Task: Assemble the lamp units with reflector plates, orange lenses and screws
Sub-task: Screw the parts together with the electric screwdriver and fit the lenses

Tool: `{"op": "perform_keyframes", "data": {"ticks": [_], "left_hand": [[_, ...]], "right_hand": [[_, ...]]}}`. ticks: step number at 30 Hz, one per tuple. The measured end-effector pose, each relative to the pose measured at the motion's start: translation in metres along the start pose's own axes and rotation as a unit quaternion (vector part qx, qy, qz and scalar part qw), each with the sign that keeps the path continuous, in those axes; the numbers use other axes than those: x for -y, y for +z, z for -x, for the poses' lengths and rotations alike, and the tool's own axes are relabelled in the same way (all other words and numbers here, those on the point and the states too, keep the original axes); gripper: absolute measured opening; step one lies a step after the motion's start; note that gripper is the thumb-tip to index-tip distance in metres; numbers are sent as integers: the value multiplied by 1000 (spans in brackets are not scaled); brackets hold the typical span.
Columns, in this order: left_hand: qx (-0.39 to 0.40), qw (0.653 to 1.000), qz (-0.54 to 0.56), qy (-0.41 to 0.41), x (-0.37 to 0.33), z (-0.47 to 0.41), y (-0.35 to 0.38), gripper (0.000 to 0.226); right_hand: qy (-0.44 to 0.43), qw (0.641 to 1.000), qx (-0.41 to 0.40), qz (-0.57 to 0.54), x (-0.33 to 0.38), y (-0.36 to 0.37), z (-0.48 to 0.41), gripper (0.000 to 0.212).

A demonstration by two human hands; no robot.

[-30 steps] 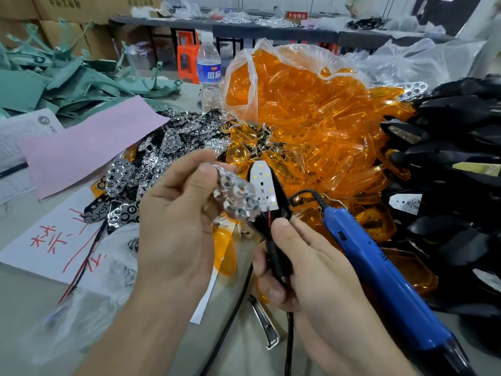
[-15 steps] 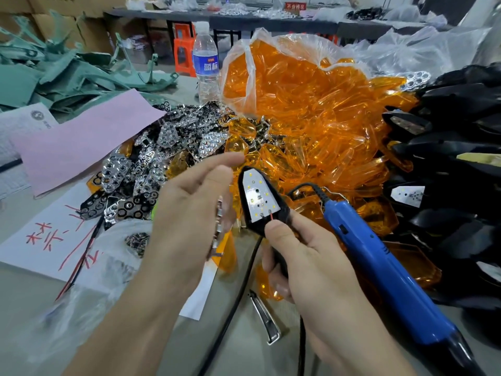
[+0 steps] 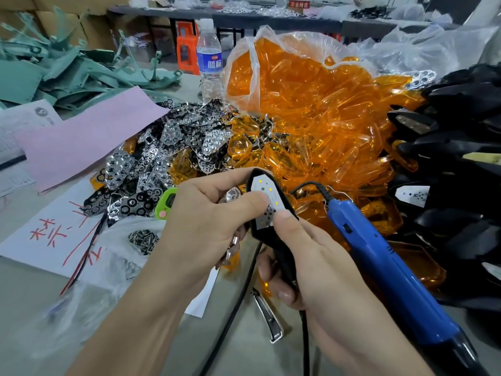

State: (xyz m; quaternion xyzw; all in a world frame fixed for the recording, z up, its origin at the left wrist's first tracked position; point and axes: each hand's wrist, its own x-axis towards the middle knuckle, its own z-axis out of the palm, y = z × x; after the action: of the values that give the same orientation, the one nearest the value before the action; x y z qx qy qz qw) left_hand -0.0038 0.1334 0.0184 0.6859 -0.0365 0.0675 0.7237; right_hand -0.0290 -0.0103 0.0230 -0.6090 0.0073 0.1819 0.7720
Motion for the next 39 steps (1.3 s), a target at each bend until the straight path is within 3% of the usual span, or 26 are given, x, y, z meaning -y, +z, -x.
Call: {"op": "perform_keyframes", "data": {"ticks": [3, 7, 10, 14, 17, 23, 28, 39], "left_hand": [[10, 1000, -3, -11, 0, 1, 1, 25], [10, 1000, -9, -28, 1, 0, 1, 29], [14, 999, -4, -41, 0, 0, 0, 27], [33, 998, 17, -53, -4, 0, -2, 23], [35, 998, 17, -51, -6, 0, -4, 22], [30, 999, 20, -38, -1, 1, 1, 24], [-30, 998, 35, -39, 1, -2, 2, 21], [-64, 998, 10, 19, 1, -3, 5, 14]], "right_hand": [[3, 1000, -29, 9, -4, 0, -1, 42], [-6, 999, -38, 16, -4, 1, -1, 47], [-10, 1000, -26, 8, -6, 2, -1, 45], [-75, 997, 11, 25, -11, 4, -2, 25], [-82, 996, 26, 14, -11, 2, -3, 29], [-75, 996, -31, 37, -13, -1, -6, 33], [-94, 991, -28, 88, -15, -3, -4, 26], [-53, 998, -11, 42, -11, 1, -2, 24]]}}
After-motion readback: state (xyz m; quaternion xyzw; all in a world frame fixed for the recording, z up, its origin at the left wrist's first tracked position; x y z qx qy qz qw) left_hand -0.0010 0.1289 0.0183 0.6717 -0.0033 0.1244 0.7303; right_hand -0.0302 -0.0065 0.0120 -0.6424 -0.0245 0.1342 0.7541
